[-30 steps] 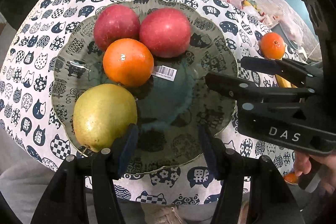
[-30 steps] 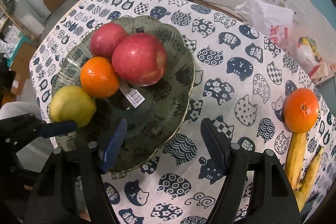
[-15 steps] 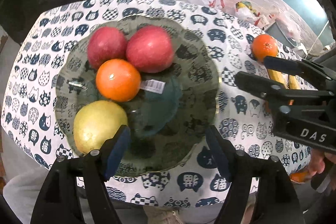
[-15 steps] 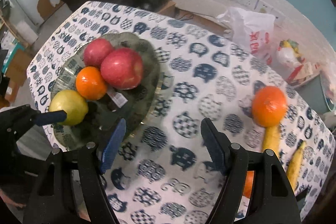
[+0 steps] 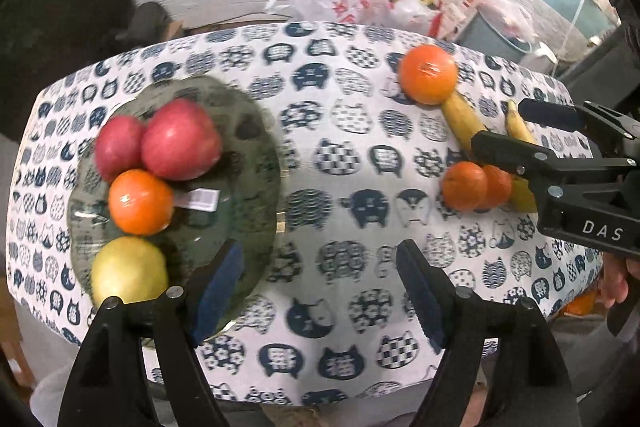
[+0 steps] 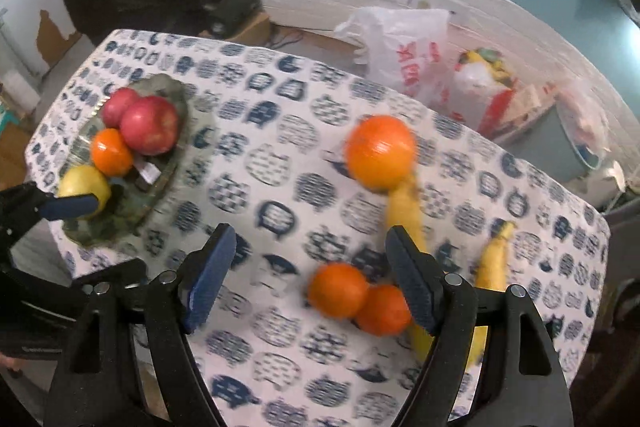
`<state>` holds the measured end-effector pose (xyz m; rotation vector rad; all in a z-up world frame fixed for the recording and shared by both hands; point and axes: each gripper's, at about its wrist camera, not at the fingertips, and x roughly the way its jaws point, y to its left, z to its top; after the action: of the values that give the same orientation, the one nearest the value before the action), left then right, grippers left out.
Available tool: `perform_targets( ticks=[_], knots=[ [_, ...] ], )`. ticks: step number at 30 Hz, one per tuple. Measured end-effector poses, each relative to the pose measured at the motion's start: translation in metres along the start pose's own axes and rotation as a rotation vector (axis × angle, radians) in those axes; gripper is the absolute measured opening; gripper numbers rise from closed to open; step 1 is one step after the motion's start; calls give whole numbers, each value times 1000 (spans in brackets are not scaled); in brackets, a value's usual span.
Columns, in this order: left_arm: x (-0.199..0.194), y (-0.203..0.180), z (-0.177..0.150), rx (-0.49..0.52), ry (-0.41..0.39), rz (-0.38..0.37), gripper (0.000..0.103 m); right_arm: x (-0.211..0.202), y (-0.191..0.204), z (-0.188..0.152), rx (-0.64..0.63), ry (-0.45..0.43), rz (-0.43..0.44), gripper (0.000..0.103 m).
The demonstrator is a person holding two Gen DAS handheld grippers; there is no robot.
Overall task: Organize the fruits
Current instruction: 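Move both open tools back toward the remaining fruit pile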
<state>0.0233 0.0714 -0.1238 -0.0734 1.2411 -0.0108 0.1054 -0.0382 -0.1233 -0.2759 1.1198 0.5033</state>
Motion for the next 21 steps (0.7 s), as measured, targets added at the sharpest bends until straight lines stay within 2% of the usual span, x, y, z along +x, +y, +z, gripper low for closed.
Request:
perform_targets(
  ticks=[12, 21],
  knots=[
    [20, -73, 18, 139, 40, -24, 80, -6, -64, -42, 67, 42, -31, 78],
    [39, -102, 23, 183, 85, -32, 80, 6, -95, -68, 79, 101, -52, 78]
  ],
)
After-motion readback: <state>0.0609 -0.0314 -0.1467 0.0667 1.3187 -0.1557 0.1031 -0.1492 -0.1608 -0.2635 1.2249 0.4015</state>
